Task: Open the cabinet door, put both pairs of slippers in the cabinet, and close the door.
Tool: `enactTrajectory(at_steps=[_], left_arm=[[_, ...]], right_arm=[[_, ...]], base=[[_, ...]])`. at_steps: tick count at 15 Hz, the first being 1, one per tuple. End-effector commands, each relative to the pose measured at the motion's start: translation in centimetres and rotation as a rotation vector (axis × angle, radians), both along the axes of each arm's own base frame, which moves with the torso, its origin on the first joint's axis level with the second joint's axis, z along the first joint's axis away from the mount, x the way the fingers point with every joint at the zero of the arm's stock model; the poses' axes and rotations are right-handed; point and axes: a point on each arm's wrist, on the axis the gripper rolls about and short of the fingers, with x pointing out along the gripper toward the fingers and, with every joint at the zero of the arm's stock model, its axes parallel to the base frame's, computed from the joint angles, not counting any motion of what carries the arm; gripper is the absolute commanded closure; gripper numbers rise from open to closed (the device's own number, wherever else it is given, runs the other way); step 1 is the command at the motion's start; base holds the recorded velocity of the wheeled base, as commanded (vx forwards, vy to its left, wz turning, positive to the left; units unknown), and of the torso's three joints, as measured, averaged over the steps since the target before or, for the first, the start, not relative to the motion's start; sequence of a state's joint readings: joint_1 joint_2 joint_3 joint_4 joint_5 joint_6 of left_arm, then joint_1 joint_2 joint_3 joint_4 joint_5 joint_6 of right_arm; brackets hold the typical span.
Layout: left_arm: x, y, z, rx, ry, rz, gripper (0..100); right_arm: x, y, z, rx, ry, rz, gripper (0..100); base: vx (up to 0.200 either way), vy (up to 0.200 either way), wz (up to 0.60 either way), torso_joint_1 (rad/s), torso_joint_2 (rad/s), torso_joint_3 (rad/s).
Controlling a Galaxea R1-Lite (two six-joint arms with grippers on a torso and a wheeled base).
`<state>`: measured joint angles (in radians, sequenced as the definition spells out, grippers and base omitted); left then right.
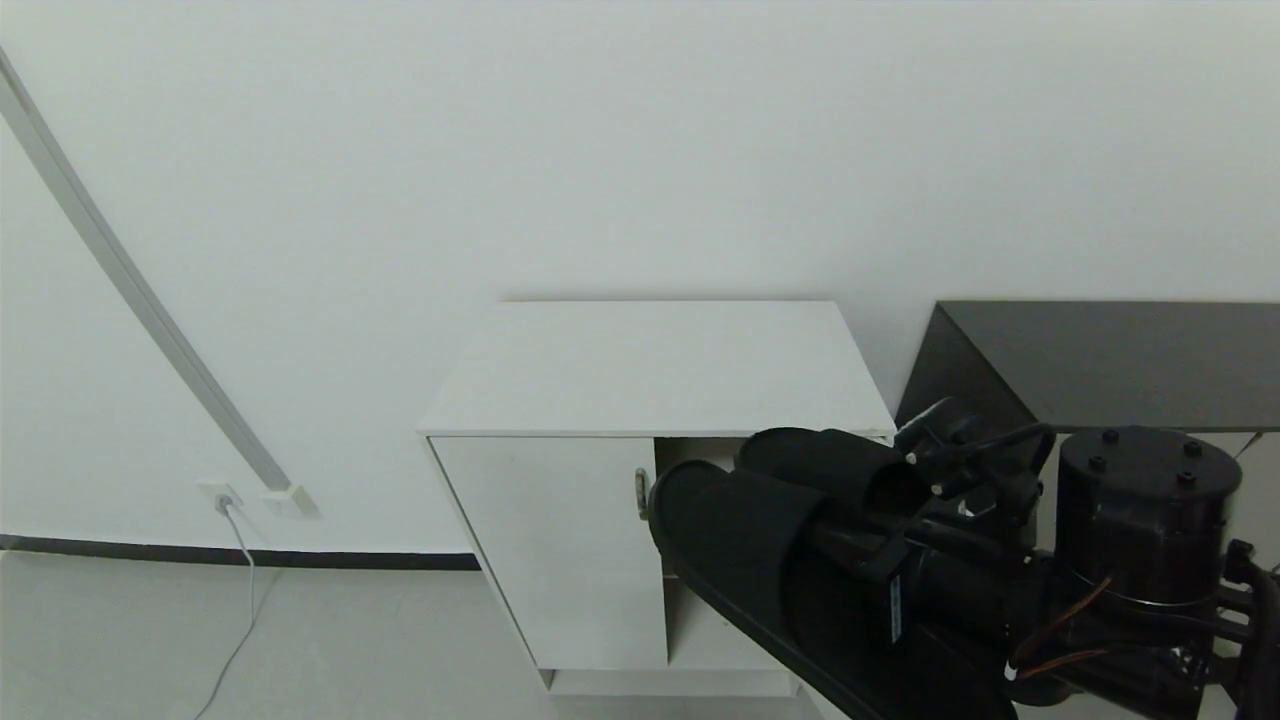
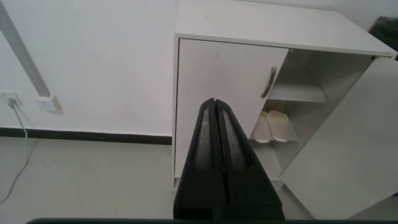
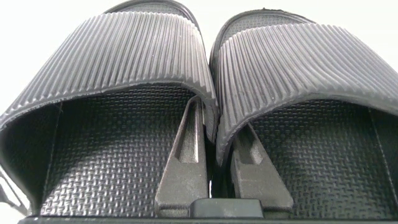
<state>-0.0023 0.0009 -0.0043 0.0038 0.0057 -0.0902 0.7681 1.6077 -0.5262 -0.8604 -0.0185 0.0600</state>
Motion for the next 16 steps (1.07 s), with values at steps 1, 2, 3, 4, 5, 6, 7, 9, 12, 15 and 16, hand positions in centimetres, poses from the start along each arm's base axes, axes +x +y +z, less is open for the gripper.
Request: enactTrajectory(at_steps=[1, 2, 3, 4, 5, 6, 7, 9, 12, 15, 16], left_arm=[[0.0, 0.0, 0.0, 0.0, 0.001, 0.001, 100], [0.0, 0.0, 0.02, -0.002, 0.0, 0.001, 100], [0.0, 0.0, 0.0, 0.0, 0.001, 0.001, 100], [0.0, 0.0, 0.0, 0.0, 0.001, 0.0, 100], [0.0, 0.0, 0.0, 0.0, 0.001, 0.0, 100], [0.0, 0.0, 0.02, 0.0, 0.0, 0.0, 100], [0.0, 0.0, 0.0, 0.0, 0.001, 0.001, 100], [0.0, 0.0, 0.0, -0.002, 0.001, 0.001, 100], [0.0, 0.0, 0.0, 0.0, 0.001, 0.001, 100], [0.0, 0.0, 0.0, 0.0, 0.001, 0.0, 100], [0.0, 0.0, 0.02, -0.002, 0.0, 0.001, 100]], right_arm=[[-0.06, 0.01, -0.23, -0.007, 0.006, 0.001, 100], [-0.18, -0.06, -0.29, -0.009, 0.006, 0.001, 100], [-0.2, -0.01, -0.34, -0.011, 0.008, 0.004, 100], [-0.25, 0.04, -0.34, -0.011, 0.008, 0.006, 100], [-0.32, 0.08, -0.38, -0.012, 0.009, 0.009, 100], [-0.39, 0.02, -0.53, -0.017, 0.014, 0.009, 100], [-0.43, 0.03, -0.65, -0.02, 0.017, 0.01, 100], [-0.47, 0.04, -0.68, -0.021, 0.018, 0.012, 100], [-0.46, 0.06, -0.72, -0.022, 0.019, 0.012, 100], [-0.52, -0.01, -0.87, -0.038, 0.012, 0.016, 100], [-0.53, -0.02, -0.89, -0.039, 0.011, 0.016, 100]], base=[[0.0, 0.0, 0.0, 0.0, 0.0, 0.0], [0.0, 0.0, 0.0, 0.0, 0.0, 0.0], [0.0, 0.0, 0.0, 0.0, 0.0, 0.0], [0.0, 0.0, 0.0, 0.0, 0.0, 0.0], [0.0, 0.0, 0.0, 0.0, 0.0, 0.0], [0.0, 0.0, 0.0, 0.0, 0.0, 0.0], [0.0, 0.0, 0.0, -0.071, 0.14, 0.09], [0.0, 0.0, 0.0, -0.146, 0.32, 0.168], [0.0, 0.0, 0.0, -0.152, 0.34, 0.185], [0.0, 0.0, 0.0, -0.159, 0.36, 0.194], [0.0, 0.0, 0.0, -0.163, 0.38, 0.212]])
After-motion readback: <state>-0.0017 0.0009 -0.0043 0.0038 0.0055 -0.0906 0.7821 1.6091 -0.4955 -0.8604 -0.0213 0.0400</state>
